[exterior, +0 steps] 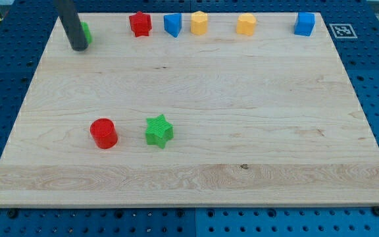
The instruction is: Move the red circle to the green circle
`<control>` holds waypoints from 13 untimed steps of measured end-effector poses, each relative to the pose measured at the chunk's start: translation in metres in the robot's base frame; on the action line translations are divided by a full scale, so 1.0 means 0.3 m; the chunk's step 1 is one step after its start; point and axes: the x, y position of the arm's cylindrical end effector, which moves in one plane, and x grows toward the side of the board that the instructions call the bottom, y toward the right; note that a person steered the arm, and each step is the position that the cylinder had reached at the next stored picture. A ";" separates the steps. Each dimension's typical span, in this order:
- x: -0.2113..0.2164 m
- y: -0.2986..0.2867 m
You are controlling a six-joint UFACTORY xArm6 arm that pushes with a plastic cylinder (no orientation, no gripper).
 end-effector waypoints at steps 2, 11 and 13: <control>0.089 0.039; 0.748 0.230; 0.734 0.183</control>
